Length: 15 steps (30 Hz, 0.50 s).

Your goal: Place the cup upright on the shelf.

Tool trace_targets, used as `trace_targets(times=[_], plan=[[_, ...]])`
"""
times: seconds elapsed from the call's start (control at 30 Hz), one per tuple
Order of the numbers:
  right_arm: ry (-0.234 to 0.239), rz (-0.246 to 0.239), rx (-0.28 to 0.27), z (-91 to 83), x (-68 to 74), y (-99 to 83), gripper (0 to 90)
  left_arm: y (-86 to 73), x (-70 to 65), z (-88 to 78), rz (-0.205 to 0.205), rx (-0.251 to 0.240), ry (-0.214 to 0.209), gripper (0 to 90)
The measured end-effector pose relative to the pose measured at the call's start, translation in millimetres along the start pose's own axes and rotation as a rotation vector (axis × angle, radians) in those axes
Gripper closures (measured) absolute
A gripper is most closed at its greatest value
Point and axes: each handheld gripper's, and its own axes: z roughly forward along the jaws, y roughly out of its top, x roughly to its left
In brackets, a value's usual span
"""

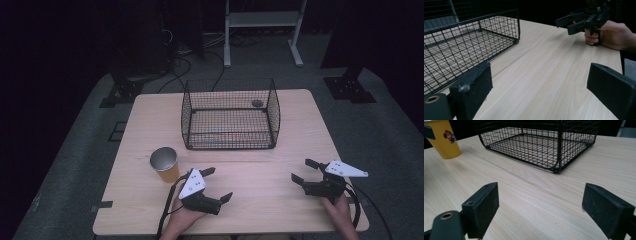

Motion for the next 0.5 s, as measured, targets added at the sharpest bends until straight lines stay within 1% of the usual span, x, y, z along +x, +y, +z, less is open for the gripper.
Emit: trace_targets(times=[0.13,0.33,0.37,0.5], plan=[[-0.002,-0.002,-0.001,0.0,0.2,0.0,13.0,0.8,1.2,-2.5,0.002,-0.004,0.006,5.7],[-0.003,-0.001,0.003,0.1,0.3,0.1,13.0,3.0,1.1,-6.4,0.009,-0.005,0.004,5.7],[-0.004,0.0,0.002,0.1,0.1,0.1,13.0,4.3,0.8,-8.1,0.02,-0.001,0.006,5.7],[-0.007,-0.003,0.005,0.4,0.7,0.1,13.0,6.8,1.6,-10.7,0.018,0.0,0.002,5.7]])
